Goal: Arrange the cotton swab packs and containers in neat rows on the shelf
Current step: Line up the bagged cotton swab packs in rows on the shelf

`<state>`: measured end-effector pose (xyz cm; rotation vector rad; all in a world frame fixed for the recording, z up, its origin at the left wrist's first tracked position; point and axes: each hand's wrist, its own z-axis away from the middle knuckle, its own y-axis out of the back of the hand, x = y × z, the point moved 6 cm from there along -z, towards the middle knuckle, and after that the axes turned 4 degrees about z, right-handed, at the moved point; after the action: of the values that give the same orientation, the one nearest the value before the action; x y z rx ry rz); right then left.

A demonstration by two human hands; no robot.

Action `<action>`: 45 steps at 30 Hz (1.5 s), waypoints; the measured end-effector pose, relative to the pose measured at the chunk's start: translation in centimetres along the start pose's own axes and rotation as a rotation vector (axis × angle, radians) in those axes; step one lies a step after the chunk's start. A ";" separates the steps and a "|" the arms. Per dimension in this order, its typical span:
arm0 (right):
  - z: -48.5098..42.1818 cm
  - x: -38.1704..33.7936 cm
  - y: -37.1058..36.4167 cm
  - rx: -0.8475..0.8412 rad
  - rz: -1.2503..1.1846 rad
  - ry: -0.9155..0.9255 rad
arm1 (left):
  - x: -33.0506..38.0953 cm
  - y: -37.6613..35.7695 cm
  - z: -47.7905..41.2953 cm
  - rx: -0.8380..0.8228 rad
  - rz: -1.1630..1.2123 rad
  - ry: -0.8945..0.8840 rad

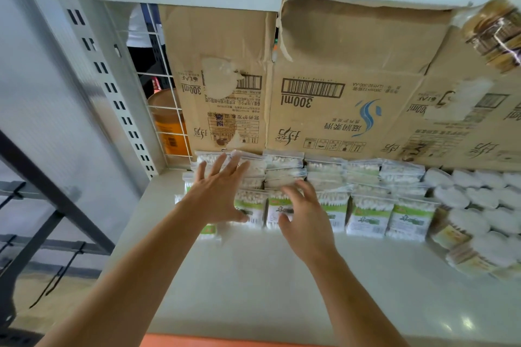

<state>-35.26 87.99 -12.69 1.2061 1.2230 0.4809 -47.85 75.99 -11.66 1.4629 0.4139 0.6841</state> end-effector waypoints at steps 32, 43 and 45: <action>1.5 0.5 -2.3 0.008 0.092 -0.041 | 0.8 -0.1 0.7 0.106 -0.057 0.067; 2.7 -1.7 -0.9 0.031 -0.021 0.046 | -5.6 0.7 5.9 0.299 0.140 0.199; 2.1 -2.9 -0.8 0.042 -0.046 0.104 | -6.8 0.6 6.9 0.279 0.159 0.211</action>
<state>-34.64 84.37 -12.35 1.1975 1.3523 0.4910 -48.60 66.35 -11.51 1.7060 0.5776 0.9417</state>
